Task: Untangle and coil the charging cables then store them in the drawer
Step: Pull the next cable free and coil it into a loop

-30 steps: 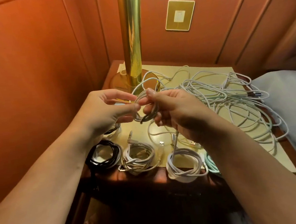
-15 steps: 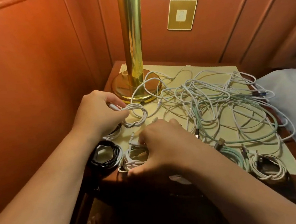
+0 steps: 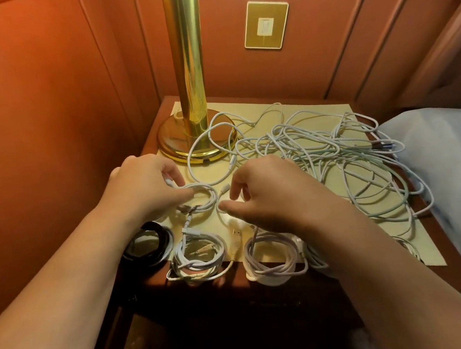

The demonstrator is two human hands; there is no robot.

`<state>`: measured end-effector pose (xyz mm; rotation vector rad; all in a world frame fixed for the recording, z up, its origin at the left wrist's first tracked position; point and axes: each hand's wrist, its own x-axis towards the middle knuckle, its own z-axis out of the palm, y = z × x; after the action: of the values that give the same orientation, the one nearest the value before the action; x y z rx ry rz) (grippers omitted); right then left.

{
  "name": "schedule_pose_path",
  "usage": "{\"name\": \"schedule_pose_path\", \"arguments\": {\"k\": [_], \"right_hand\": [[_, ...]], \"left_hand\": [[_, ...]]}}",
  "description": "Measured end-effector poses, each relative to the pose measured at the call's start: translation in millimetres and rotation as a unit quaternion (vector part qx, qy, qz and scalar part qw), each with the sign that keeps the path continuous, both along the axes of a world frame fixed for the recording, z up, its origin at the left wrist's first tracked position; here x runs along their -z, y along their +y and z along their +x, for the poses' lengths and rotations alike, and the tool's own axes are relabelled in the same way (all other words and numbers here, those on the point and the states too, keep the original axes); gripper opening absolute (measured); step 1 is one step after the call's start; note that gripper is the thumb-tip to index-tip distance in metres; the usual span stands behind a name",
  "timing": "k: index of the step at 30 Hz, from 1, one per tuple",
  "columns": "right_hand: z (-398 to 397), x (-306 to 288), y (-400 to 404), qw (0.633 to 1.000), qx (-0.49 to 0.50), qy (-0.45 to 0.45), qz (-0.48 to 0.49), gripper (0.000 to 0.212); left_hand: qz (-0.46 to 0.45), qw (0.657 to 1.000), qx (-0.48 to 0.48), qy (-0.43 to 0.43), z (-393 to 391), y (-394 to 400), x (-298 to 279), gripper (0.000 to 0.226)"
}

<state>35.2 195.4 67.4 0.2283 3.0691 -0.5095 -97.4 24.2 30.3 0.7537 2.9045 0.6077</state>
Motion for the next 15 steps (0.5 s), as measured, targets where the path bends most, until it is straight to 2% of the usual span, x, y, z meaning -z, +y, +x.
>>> {"name": "schedule_pose_path", "arguments": {"k": [5, 8, 11, 13, 15], "right_hand": [[-4, 10, 6, 0.998, 0.019, -0.057, 0.035, 0.026], [-6, 11, 8, 0.998, 0.016, -0.059, 0.029, 0.02], [-3, 5, 19, 0.999, 0.022, -0.019, -0.025, 0.018], [1, 1, 30, 0.996, 0.014, 0.021, -0.086, 0.012], [5, 0, 41, 0.989, 0.012, 0.058, -0.138, 0.011]], "left_hand": [[-0.007, 1.0, -0.019, 0.02, 5, 8, -3, 0.033], [0.051, 0.997, -0.021, 0.06, 10, 11, -6, 0.026], [0.172, 0.98, 0.055, 0.08, 21, 20, -16, 0.03], [0.185, 0.973, 0.13, 0.038, 34, 31, -25, 0.034], [0.162, 0.971, 0.173, -0.017, 45, 43, -25, 0.031]]}}
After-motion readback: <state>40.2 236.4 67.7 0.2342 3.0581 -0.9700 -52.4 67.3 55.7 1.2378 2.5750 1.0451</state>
